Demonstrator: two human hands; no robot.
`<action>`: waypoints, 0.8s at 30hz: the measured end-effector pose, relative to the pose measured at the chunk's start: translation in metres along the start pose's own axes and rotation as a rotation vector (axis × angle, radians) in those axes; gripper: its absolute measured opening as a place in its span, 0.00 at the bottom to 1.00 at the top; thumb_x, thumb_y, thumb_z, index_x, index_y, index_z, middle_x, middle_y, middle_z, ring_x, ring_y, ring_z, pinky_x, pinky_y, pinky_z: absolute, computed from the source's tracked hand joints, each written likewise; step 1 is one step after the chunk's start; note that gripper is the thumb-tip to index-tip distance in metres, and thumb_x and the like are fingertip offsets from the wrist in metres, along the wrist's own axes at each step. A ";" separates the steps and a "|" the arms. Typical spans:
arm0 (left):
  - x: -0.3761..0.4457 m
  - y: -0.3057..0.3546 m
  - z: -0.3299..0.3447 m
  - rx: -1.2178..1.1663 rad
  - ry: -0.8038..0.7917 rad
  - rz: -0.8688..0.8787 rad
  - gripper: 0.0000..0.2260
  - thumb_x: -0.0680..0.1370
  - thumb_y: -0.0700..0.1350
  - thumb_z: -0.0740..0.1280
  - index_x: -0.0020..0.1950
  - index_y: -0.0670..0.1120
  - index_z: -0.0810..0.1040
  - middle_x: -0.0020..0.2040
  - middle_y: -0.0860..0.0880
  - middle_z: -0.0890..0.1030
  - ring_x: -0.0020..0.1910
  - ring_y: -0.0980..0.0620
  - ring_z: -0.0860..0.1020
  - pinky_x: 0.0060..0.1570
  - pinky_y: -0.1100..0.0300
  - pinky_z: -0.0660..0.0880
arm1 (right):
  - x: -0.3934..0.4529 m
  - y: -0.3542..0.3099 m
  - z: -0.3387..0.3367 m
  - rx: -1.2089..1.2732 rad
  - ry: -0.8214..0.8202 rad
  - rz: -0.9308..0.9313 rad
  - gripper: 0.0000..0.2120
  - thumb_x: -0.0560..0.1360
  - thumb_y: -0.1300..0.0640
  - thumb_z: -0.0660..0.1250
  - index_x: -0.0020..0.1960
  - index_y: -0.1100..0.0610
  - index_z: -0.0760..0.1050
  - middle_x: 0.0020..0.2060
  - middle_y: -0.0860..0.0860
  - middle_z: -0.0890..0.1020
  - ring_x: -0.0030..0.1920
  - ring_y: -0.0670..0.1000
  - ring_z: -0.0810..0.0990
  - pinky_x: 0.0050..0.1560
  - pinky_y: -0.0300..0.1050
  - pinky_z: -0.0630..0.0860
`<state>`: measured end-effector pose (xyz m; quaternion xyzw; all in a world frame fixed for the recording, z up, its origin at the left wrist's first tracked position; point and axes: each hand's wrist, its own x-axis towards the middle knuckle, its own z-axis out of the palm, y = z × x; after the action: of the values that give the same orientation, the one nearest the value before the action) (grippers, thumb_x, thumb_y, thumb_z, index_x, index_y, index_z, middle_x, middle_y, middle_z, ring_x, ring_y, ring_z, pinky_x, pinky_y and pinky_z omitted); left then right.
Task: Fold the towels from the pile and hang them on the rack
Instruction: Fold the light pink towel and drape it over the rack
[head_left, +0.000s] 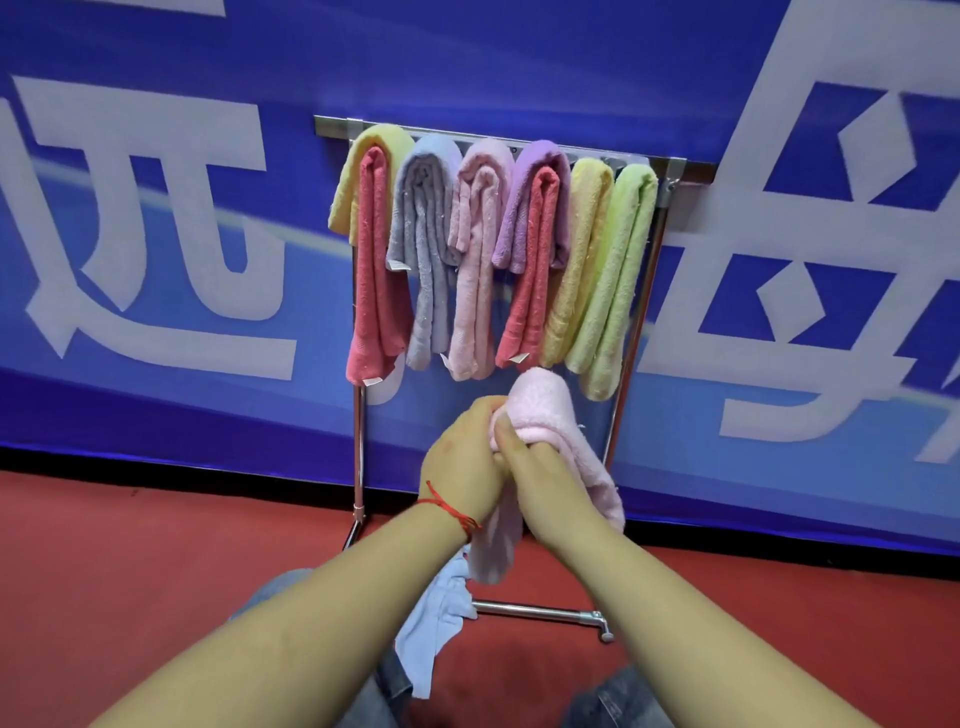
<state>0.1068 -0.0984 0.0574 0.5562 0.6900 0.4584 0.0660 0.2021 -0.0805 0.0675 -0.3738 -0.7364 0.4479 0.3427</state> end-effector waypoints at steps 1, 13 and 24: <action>0.005 0.002 -0.009 0.030 -0.034 0.003 0.21 0.70 0.54 0.56 0.61 0.54 0.73 0.57 0.53 0.79 0.56 0.49 0.76 0.54 0.56 0.72 | -0.003 0.003 -0.003 -0.084 -0.010 -0.041 0.15 0.78 0.45 0.58 0.60 0.51 0.74 0.54 0.43 0.78 0.62 0.43 0.73 0.63 0.37 0.65; 0.046 0.054 -0.051 0.410 -0.058 0.282 0.13 0.71 0.44 0.62 0.54 0.48 0.76 0.52 0.50 0.78 0.51 0.48 0.76 0.48 0.57 0.70 | 0.001 0.012 -0.035 -0.775 0.642 -0.791 0.11 0.69 0.52 0.63 0.48 0.52 0.81 0.41 0.52 0.76 0.40 0.54 0.73 0.43 0.47 0.69; 0.050 0.088 -0.046 0.489 -0.057 0.347 0.15 0.67 0.52 0.57 0.48 0.47 0.74 0.46 0.50 0.76 0.46 0.47 0.76 0.44 0.54 0.72 | 0.010 -0.016 -0.051 -0.111 0.535 -0.253 0.24 0.69 0.61 0.70 0.61 0.52 0.65 0.49 0.42 0.72 0.51 0.53 0.77 0.44 0.45 0.72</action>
<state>0.1223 -0.0862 0.1669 0.6780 0.6723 0.2674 -0.1298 0.2364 -0.0566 0.1028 -0.4020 -0.6841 0.2463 0.5566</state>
